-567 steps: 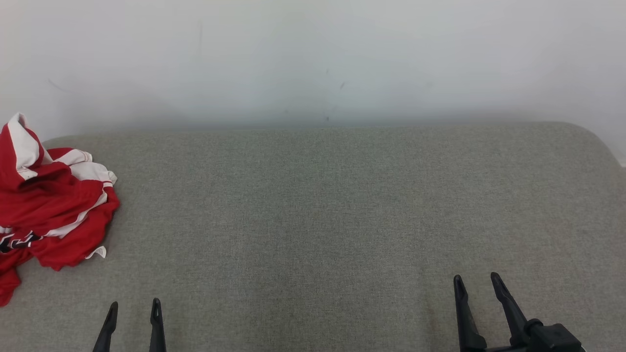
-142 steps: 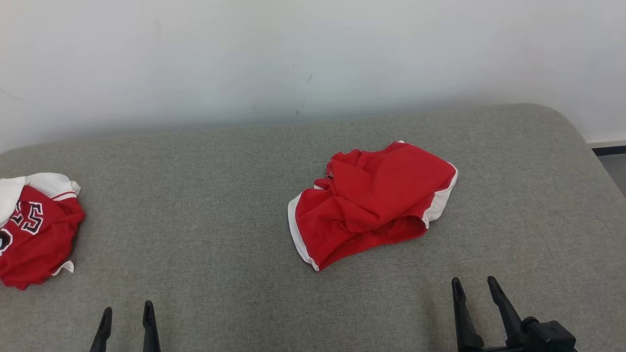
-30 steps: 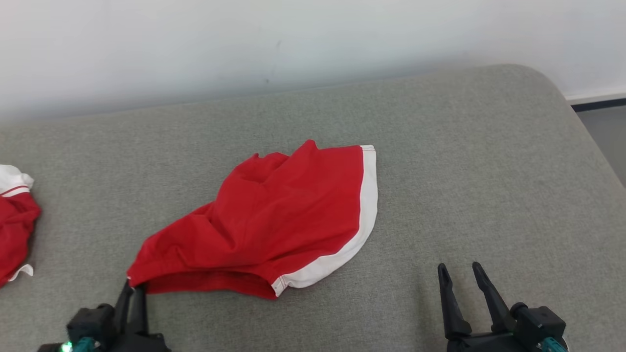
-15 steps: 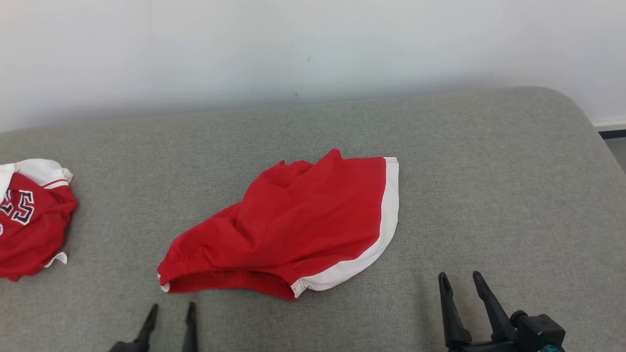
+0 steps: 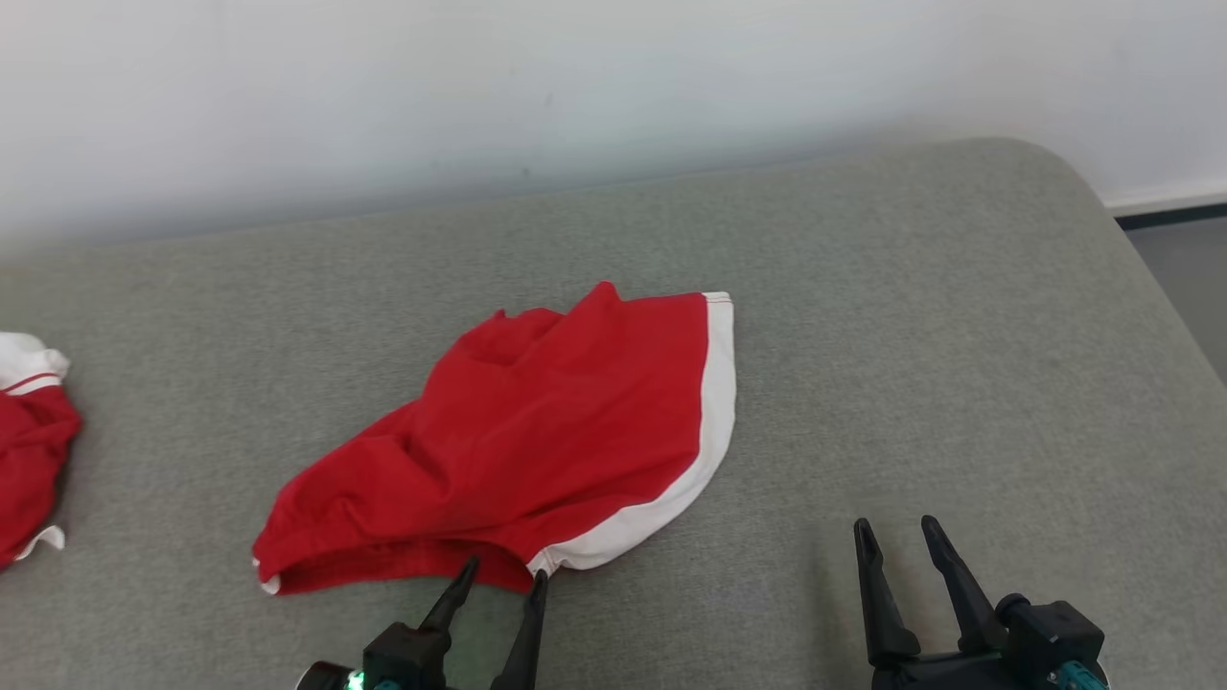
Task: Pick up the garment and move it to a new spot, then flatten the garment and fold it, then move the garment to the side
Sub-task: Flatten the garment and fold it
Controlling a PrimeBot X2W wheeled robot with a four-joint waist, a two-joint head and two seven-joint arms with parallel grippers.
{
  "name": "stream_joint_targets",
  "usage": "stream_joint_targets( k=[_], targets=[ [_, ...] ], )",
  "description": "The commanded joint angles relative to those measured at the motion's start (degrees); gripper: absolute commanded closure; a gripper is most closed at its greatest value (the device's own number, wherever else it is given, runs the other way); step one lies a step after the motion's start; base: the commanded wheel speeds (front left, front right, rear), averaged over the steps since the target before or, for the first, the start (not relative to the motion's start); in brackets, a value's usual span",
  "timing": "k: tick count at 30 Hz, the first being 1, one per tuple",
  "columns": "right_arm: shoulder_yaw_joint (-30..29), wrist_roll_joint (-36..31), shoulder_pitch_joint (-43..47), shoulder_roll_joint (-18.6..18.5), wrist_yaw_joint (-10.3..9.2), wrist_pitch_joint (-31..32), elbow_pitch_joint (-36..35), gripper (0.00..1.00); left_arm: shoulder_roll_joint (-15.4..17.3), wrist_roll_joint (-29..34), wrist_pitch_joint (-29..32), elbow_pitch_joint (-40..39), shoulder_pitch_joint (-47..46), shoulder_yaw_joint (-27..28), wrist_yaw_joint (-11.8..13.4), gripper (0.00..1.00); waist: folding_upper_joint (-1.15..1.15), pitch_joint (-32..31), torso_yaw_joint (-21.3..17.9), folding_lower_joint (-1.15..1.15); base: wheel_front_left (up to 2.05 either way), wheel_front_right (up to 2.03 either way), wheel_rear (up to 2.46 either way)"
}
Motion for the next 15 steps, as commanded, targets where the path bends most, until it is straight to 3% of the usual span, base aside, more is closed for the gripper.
stream_joint_targets(
  k=[1, 8, 9, 11, 12, 15],
  targets=[
    [0.0, -0.1, -0.4, 0.0, 0.20, 0.0, -0.1, 0.00, 0.0, -0.3, -0.2, 0.7, -1.2, -0.6, 0.1, 0.00, 0.00, 1.4, -2.5, 0.00, 0.00, 0.00, 0.00],
    [-0.6, 0.5, -1.0, 0.0, 0.20, 0.0, -0.4, 0.00, 0.0, -1.7, -0.2, 5.5, -4.6, -3.4, 0.1, 0.00, 0.00, 2.8, -5.3, 0.00, 0.00, 0.00, 0.00],
    [-0.7, 0.6, -1.0, 0.0, 0.20, 0.0, -0.4, 0.00, 0.0, -1.9, -0.2, 5.7, -5.1, -3.5, 0.1, 0.12, 0.00, 2.8, -5.4, 0.00, 0.00, 0.00, 0.00],
    [-1.0, 0.7, -0.9, 0.0, 0.20, 0.0, -0.5, 0.00, 0.0, -2.4, -0.2, 5.6, -5.6, -3.8, 0.1, 0.94, 0.00, 2.9, -5.2, 0.00, 0.00, 0.00, 0.00],
    [-1.1, 0.7, -0.7, 0.0, 0.20, 0.0, -0.5, 0.00, 0.0, -2.7, -0.2, 5.3, -5.7, -3.8, 0.1, 1.00, 0.00, 2.8, -4.9, 0.00, 0.00, 0.00, 0.00],
    [-1.5, 0.8, 0.0, 0.0, 0.20, 0.0, -0.4, 0.00, 0.0, -3.6, -0.2, 4.6, -5.4, -4.4, 0.1, 1.00, 0.00, 2.2, -3.3, 0.00, 0.00, 0.00, 0.00]
  ],
)
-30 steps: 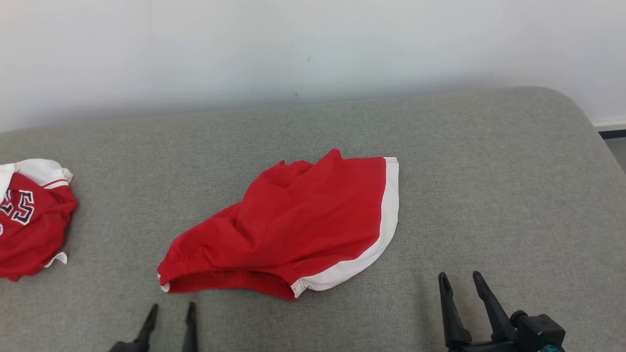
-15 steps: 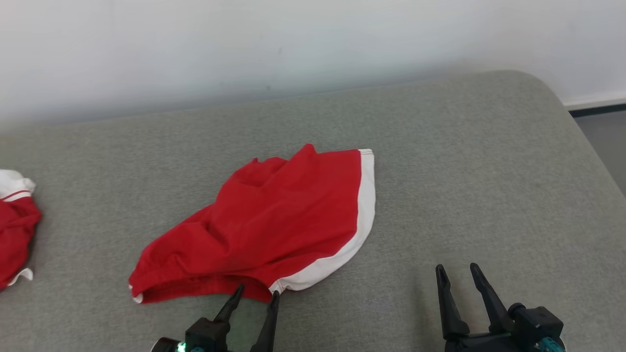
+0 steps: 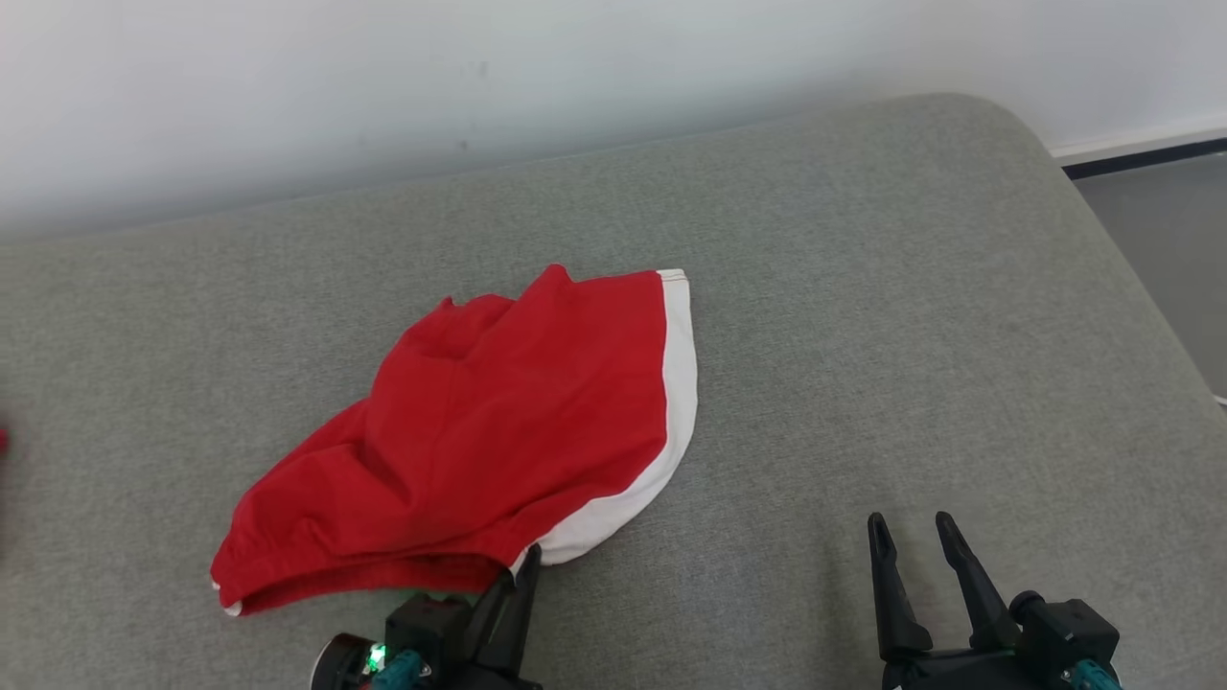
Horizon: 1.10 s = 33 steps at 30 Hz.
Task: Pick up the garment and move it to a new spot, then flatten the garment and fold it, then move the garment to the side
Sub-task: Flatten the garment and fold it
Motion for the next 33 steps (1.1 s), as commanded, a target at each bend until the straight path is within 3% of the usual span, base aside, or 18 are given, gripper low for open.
stream_joint_targets(
  k=[1, 9, 15, 21, 29, 30, 31, 33],
  targets=[
    [-0.1, 0.4, 0.6, 0.0, 0.20, 0.0, 0.0, 0.00, 0.1, -0.8, -0.2, -0.4, 0.5, -0.7, 0.1, 1.00, 0.00, -1.0, 1.9, -0.01, 0.00, 0.00, 0.00],
    [-0.8, 0.8, 2.1, 0.0, 0.20, 0.0, 0.3, 0.00, 6.7, -2.6, -0.2, -4.7, 7.3, -5.7, 0.1, 1.00, 0.00, -3.2, 8.3, -0.01, 0.00, 0.00, 0.00],
    [-0.8, 0.9, 2.3, 0.0, 0.20, 0.0, 0.2, 0.00, 11.4, -5.0, -0.2, -7.1, 10.5, -1.7, 0.9, 1.00, 0.00, -3.5, 11.9, -0.01, 0.00, 0.00, 0.00],
    [-0.1, 0.4, 2.2, 0.0, 0.20, 0.0, 0.6, 0.00, 13.5, -6.7, -0.2, -6.8, 10.5, 2.4, 1.7, 1.00, 0.00, -3.7, 12.0, -0.01, 0.00, 0.00, 0.00],
    [0.3, 0.0, 3.4, 0.0, 0.20, 0.0, 2.3, 0.00, 13.3, -7.0, -0.2, -5.0, 10.8, 1.7, 1.0, 1.00, 0.00, -4.9, 12.0, -0.01, 0.00, 0.00, 0.00],
    [0.3, -0.1, 3.3, 0.0, 0.20, 0.0, 2.6, 0.00, 12.8, -7.3, -0.2, -5.2, 11.1, 1.8, 1.0, 0.24, 0.00, -5.2, 12.2, -0.01, 0.00, 0.00, 0.00],
    [0.3, -0.2, 3.3, 0.0, 0.20, 0.0, 2.9, 0.00, 12.3, -7.6, -0.2, -5.1, 11.5, 1.7, 0.9, 0.00, 0.00, -5.4, 12.5, -0.01, 0.00, 0.00, 0.00],
    [0.8, -0.7, 2.9, 0.0, 0.20, 0.0, 3.5, 0.00, 11.7, -7.9, -0.2, -5.6, 11.7, 1.9, 0.7, 0.00, 0.00, -5.5, 13.1, -0.01, 0.00, 0.00, 0.00]
  ],
)
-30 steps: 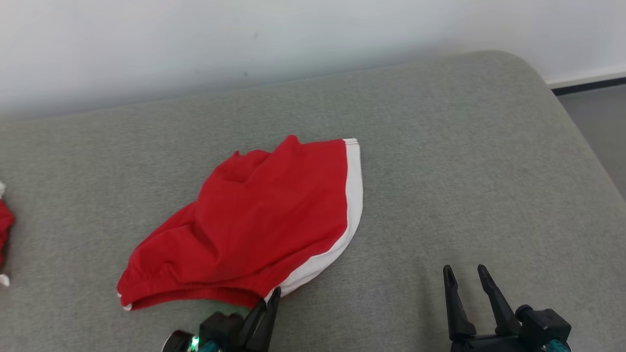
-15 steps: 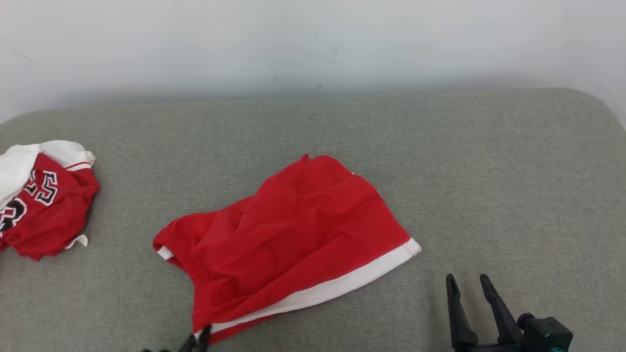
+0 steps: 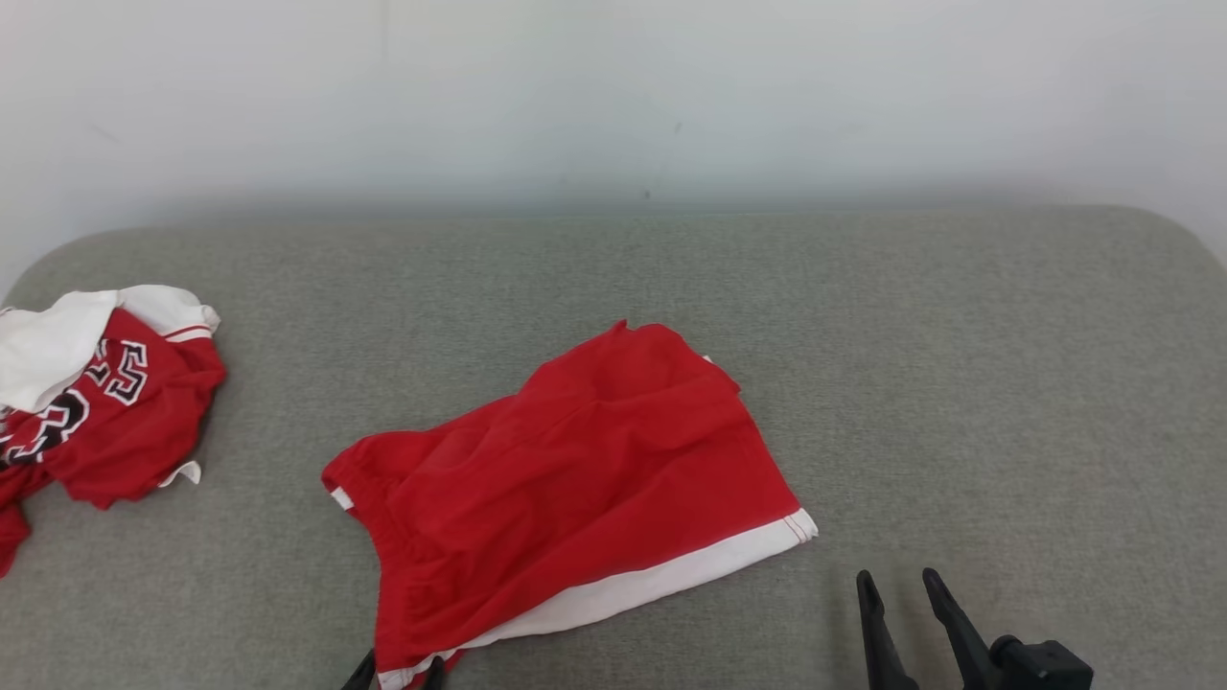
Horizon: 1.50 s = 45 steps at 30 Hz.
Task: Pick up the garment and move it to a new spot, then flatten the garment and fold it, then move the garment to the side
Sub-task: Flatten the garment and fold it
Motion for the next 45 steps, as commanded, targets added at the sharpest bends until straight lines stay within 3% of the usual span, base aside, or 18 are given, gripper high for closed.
stream_joint_targets(
  k=[1, 9, 26, 27, 28, 29, 30, 31, 38, 45],
  targets=[
    [0.1, -0.5, -0.2, 0.0, 0.20, 0.0, 0.0, 0.00, -0.1, -0.3, -0.2, -0.4, 0.5, 0.2, -0.2, 0.00, 0.00, -0.2, 0.8, 0.00, 0.00, 0.00, 0.00],
    [2.5, -4.4, -3.9, -1.2, 0.20, 0.0, 6.4, 0.00, -2.9, 0.9, -0.2, -0.7, 0.2, 1.9, -0.4, 0.00, 0.00, -0.3, 3.4, 0.00, 0.00, 0.00, 0.00],
    [10.8, -3.0, -18.3, -7.3, 0.20, -0.1, 22.2, 0.00, -4.6, 1.1, -0.2, 4.1, -5.7, 0.1, -0.9, 0.00, 0.00, 2.6, 5.8, 0.00, 0.00, 0.00, 0.00],
    [11.0, -2.8, -18.6, -7.4, 0.20, 0.0, 23.0, 0.05, -4.7, 1.0, -0.2, 4.4, -5.9, -0.2, -0.9, 0.00, 0.00, 2.7, 5.9, 0.00, 0.00, 0.00, 0.00],
    [11.2, -2.6, -19.0, -7.5, 0.20, 0.0, 23.7, 0.21, -4.8, 0.6, -0.2, 4.8, -6.1, -0.7, -0.9, 0.00, 0.00, 2.7, 6.0, 0.00, 0.00, 0.00, 0.00],
    [11.4, -2.4, -19.4, -7.6, 0.20, 0.0, 24.1, 0.73, -4.7, 0.2, -0.2, 5.1, -6.4, -1.1, -0.9, 0.01, 0.00, 2.8, 6.1, 0.00, 0.00, 0.00, 0.00],
    [11.7, -2.4, -19.7, -7.8, 0.20, -0.1, 24.0, 1.00, -4.6, 0.0, -0.2, 5.1, -6.8, -1.5, -0.8, 0.52, 0.00, 2.8, 6.2, 0.00, 0.00, 0.00, 0.00],
    [11.8, -2.4, -19.8, -7.9, 0.20, 0.0, 23.6, 1.00, -4.5, -0.3, -0.2, 5.0, -7.0, -1.7, -0.8, 1.00, 0.00, 2.8, 6.3, 0.00, 0.00, 0.00, 0.00],
    [11.6, -2.4, -16.5, -8.3, 0.20, 0.0, 19.3, 1.00, -4.2, -1.0, -0.2, 3.7, -5.5, -2.6, -0.8, 1.00, 0.00, 1.6, 6.4, 0.00, 0.00, 0.00, 0.00],
    [9.9, 0.7, -7.6, -9.5, 0.20, -0.1, 9.1, 1.00, -2.6, -1.7, -0.2, -1.9, -0.8, -1.4, -0.8, 1.00, 0.00, 0.6, 5.9, 0.00, 0.00, 0.00, 0.00]
  ],
)
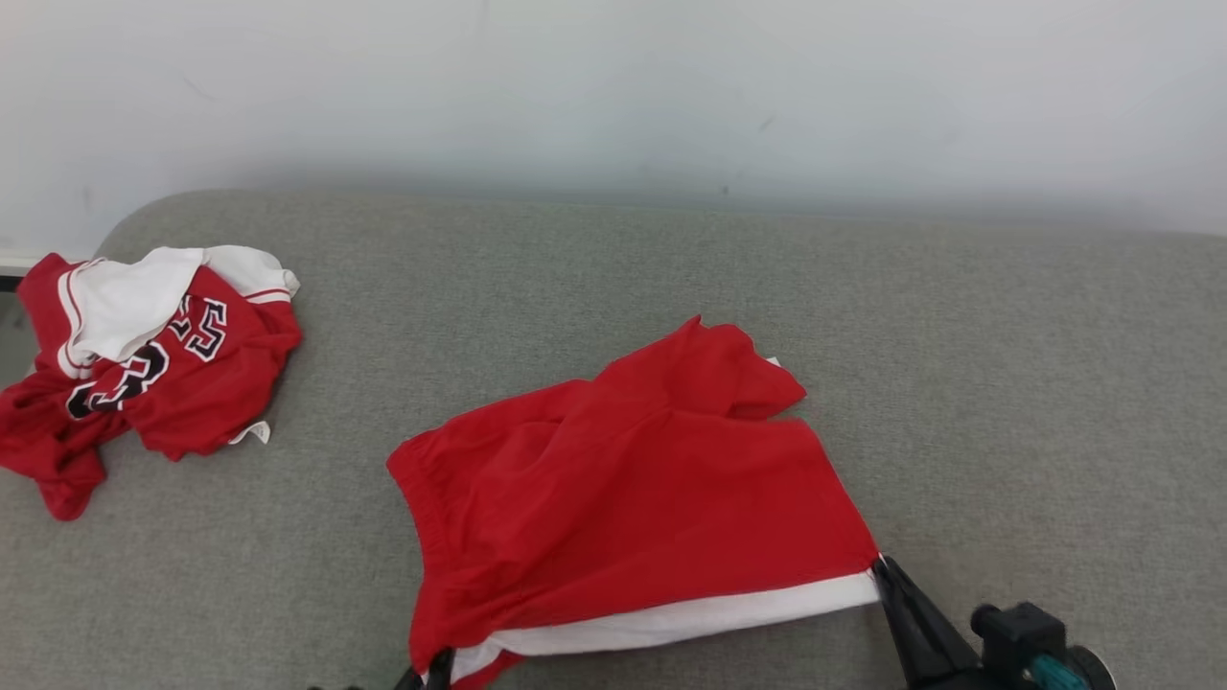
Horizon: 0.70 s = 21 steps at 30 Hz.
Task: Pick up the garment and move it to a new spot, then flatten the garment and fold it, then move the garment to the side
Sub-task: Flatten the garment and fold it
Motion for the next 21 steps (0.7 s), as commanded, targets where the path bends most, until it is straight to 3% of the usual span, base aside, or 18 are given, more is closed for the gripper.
stream_joint_targets(
  k=[1, 7, 11, 16, 21],
  targets=[
    [-0.3, 1.1, 1.1, -0.4, 0.20, 0.0, -1.5, 1.00, 0.4, -0.8, -0.2, -1.4, 0.1, 0.3, 0.1, 1.00, 0.00, 0.1, -0.6, 0.00, 0.00, 0.00, 0.00],
    [0.4, 5.7, -1.9, -2.5, 0.20, -0.1, -6.9, 1.00, 5.0, -1.1, 0.6, -6.9, -6.8, -2.3, 0.1, 1.00, 0.00, 1.2, -2.7, 0.00, 0.00, 0.00, 0.00],
    [2.4, 8.6, -11.6, -4.5, 0.20, 0.0, -6.2, 1.00, 11.2, -2.0, 4.7, -10.7, -18.4, -6.8, 0.1, 1.00, 0.00, 4.1, -4.5, 0.00, 0.00, 0.00, 0.00],
    [3.6, 14.0, -29.5, -6.1, 0.20, 1.7, -3.9, 1.00, 17.3, -9.8, 11.3, -13.6, -38.1, -11.9, 0.1, 1.00, 0.00, 10.9, -6.4, 0.00, 0.00, 0.00, 0.00],
    [5.3, 20.3, -47.9, -7.1, 0.20, 6.2, -0.3, 1.00, 18.9, -24.3, 16.2, -11.5, -59.2, -14.5, 0.1, 1.00, 0.00, 18.2, -7.9, 0.00, 0.00, 0.00, 0.00]
  ],
)
